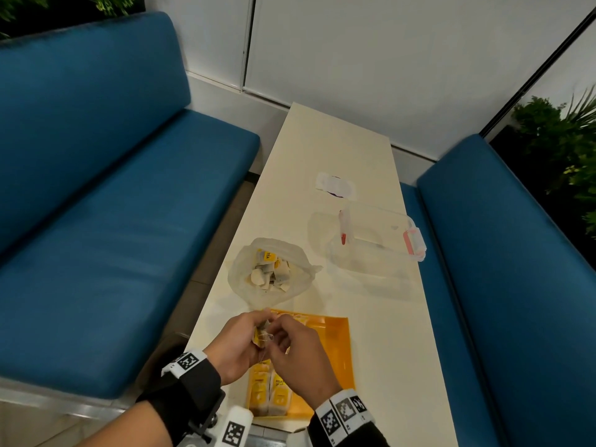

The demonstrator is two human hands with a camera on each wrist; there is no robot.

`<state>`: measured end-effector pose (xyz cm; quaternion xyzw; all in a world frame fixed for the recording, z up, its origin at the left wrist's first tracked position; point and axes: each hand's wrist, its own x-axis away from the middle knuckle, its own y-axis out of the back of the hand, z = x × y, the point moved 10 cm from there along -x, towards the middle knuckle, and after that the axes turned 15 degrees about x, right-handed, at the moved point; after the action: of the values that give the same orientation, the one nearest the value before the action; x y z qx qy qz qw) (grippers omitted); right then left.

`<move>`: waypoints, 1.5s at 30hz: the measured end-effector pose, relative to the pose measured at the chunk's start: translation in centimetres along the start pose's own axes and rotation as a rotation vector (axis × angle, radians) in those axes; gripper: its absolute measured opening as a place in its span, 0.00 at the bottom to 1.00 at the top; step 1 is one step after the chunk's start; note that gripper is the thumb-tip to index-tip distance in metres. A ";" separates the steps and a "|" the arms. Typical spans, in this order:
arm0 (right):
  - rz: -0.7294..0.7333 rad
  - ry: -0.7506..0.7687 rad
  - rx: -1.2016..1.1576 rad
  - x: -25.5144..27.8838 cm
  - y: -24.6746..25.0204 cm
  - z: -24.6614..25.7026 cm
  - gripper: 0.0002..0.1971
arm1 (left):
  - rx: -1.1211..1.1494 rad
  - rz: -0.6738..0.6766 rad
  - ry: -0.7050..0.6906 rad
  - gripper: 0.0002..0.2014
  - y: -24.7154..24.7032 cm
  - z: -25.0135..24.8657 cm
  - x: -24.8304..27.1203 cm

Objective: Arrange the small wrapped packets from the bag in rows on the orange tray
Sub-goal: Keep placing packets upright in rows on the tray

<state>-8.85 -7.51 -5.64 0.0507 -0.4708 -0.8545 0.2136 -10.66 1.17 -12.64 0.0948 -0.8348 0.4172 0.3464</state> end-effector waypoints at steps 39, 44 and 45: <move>-0.144 -0.059 0.256 -0.6 1.4 -3.4 0.07 | 0.196 -0.004 0.034 0.17 1.3 -1.4 -1.6; -0.172 0.016 0.214 -0.9 3.5 -4.0 0.05 | 0.103 -0.030 0.020 0.11 1.7 -1.4 -1.2; -0.161 0.038 0.216 -1.0 4.0 -4.1 0.05 | 0.042 -0.041 0.011 0.11 1.9 -1.5 -1.1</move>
<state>-5.53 -12.18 -4.76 0.1273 -0.5502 -0.8122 0.1466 -9.92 3.35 -13.92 0.1169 -0.8219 0.4277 0.3575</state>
